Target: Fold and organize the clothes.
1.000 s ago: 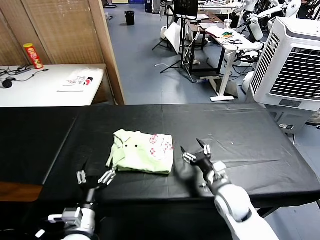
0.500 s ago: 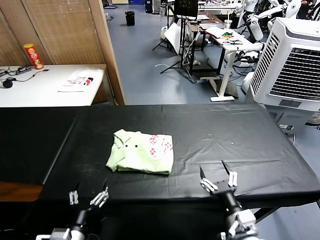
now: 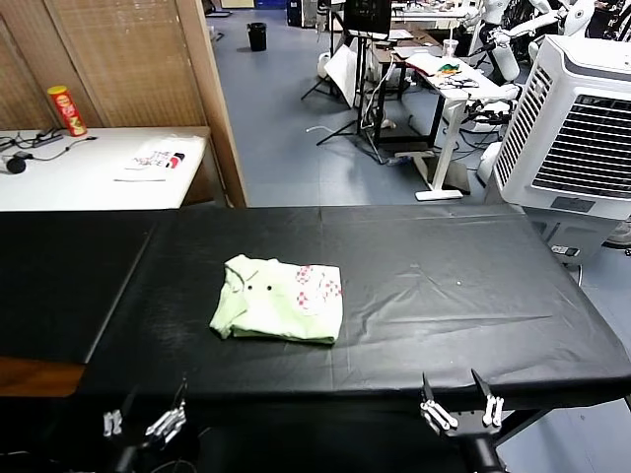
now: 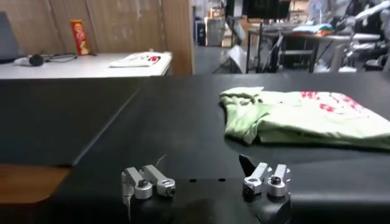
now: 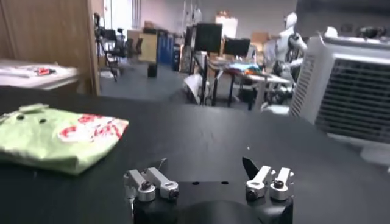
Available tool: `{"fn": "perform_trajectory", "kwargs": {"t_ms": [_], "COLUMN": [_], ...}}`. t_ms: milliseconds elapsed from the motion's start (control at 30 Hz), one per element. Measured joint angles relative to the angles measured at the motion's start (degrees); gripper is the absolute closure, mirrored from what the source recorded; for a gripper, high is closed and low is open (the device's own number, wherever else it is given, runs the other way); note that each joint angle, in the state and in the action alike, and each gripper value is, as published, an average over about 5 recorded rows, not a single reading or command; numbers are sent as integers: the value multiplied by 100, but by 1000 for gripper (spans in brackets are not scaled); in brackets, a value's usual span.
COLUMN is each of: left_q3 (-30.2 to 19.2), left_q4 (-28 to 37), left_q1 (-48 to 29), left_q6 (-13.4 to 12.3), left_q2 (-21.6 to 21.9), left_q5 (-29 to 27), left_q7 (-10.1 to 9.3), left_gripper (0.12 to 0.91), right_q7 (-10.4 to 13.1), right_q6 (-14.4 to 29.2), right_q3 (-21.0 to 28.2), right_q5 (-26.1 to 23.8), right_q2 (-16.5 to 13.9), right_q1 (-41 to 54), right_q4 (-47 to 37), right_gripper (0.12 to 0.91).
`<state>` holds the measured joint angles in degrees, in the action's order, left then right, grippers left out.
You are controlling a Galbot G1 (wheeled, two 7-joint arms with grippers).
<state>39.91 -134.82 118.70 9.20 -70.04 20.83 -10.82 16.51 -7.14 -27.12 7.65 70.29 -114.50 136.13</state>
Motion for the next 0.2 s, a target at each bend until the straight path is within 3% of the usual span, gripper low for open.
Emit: {"fn": "perform_trajectory", "kwargs": {"t_ms": [200], "left_q3": [-40], "left_q4": [-90], "left_q1": [-30], "left_q6": [103], "left_q2": [28], "left_q5": [-15], "left_q7": [9], "left_gripper": [232], "right_q7": [-3], "right_q6": [-3], "right_q3": [-8], "right_q5": [1], "right_q2": [13], "right_q1": [-110], "right_q4": [30], "right_gripper": [227]}}
